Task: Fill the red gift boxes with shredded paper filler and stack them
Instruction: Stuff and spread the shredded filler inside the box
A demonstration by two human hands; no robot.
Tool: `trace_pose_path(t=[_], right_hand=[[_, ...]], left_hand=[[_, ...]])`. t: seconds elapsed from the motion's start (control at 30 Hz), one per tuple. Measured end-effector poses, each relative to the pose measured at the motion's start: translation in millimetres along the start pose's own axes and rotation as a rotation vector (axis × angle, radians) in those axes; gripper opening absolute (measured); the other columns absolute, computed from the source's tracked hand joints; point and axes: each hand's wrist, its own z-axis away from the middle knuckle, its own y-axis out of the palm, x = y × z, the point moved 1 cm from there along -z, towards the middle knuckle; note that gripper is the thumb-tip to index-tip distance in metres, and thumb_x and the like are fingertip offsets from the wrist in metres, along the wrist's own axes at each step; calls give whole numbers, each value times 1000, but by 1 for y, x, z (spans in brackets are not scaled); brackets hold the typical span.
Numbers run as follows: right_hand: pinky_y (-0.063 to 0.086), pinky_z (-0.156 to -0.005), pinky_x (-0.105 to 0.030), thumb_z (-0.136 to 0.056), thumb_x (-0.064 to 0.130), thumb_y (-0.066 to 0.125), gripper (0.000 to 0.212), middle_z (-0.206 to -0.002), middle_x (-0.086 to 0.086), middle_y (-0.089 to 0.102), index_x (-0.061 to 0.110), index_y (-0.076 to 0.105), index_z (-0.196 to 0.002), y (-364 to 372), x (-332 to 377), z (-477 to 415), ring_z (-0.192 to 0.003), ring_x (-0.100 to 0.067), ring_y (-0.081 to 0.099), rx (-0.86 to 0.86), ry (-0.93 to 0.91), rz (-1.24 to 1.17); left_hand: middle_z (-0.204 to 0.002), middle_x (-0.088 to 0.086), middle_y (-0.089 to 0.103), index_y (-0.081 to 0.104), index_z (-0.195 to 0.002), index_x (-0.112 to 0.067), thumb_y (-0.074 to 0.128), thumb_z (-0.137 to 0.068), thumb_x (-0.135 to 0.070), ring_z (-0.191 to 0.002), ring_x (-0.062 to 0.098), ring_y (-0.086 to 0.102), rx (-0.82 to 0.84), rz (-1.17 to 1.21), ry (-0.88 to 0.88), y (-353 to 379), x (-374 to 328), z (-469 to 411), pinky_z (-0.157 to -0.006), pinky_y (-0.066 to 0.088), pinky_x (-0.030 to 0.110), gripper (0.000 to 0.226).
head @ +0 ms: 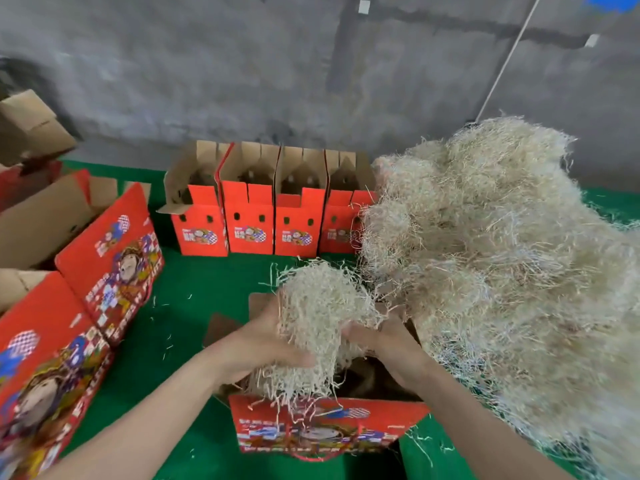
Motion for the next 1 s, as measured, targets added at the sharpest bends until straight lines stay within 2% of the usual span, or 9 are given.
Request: trace_pose_path(t=[0.07,0.17,0.3,0.4,0.5,0.6,0.73,0.83,1.0], right_hand=[[46,-92,-21,-68,24,80,61,-114,8,66,18,49,-120,4,0,5,-106,-6,60,166,3,67],[46,-63,-10,-76,-2,67,31,-69,20,69,28,64,-80,-8,-4,5,-64,9,62,132,-12,231],[48,-84,-24,-81,16,68,34,-119,-16,55,1,54,-108,-32,-10,9,-90,-16,61,47,30,451],[49,-73,-10,-84,18,64,21,-119,-1,53,10,55,-101,-46,-7,12,-84,2,57,63,27,478],[47,-84,-17,-84,20,64,52,-132,-7,39,5,44,-129,-57,-9,6,-98,-9,52,-28,26,416],[55,-66,-19,-82,6,64,24,-112,-7,59,17,58,-103,-50,-12,6,-80,-16,67,10,-27,278],[49,-74,-15,-79,-2,63,35,-94,13,62,29,61,-96,-31,-14,2,-86,2,61,-22,-236,398],[47,-91,-28,-81,-3,62,32,-103,4,65,15,60,-106,-10,-13,-3,-101,-8,60,51,-363,430],[48,-68,-16,-79,19,69,17,-86,13,69,17,68,-95,-9,-19,-11,-78,-5,65,82,-218,510]], left_hand=[[-122,-19,41,15,-141,-35,73,-72,-5,-102,-5,48,-115,-112,1,5,4,-7,-92,35,12,95],[-118,-20,46,25,-141,-28,64,-79,3,-90,-7,50,-247,-145,75,1,4,-12,-80,42,10,79],[-102,-21,39,41,-135,-18,56,-80,8,-92,-7,40,-389,-412,202,-13,5,-11,-62,36,-1,63],[-113,-15,47,53,-116,-23,53,-81,7,-100,2,47,-424,-492,289,-18,8,-14,-74,34,9,46],[-116,-11,56,58,-104,-28,48,-81,12,-106,9,52,-513,-379,258,-23,10,-13,-89,38,25,47],[-121,-3,58,57,-115,-26,54,-75,12,-115,21,54,-370,-212,168,-25,14,-10,-98,42,37,56],[-139,6,47,45,-132,-26,92,-38,-37,-129,26,42,48,327,27,-16,13,0,-112,22,50,105],[-129,-15,46,42,-128,-33,82,-63,-40,-118,5,43,-31,97,-55,3,10,-6,-106,32,34,77],[-94,-25,54,51,-107,-31,47,-80,14,-76,-13,55,-196,-385,97,15,14,-20,-59,38,2,52]])
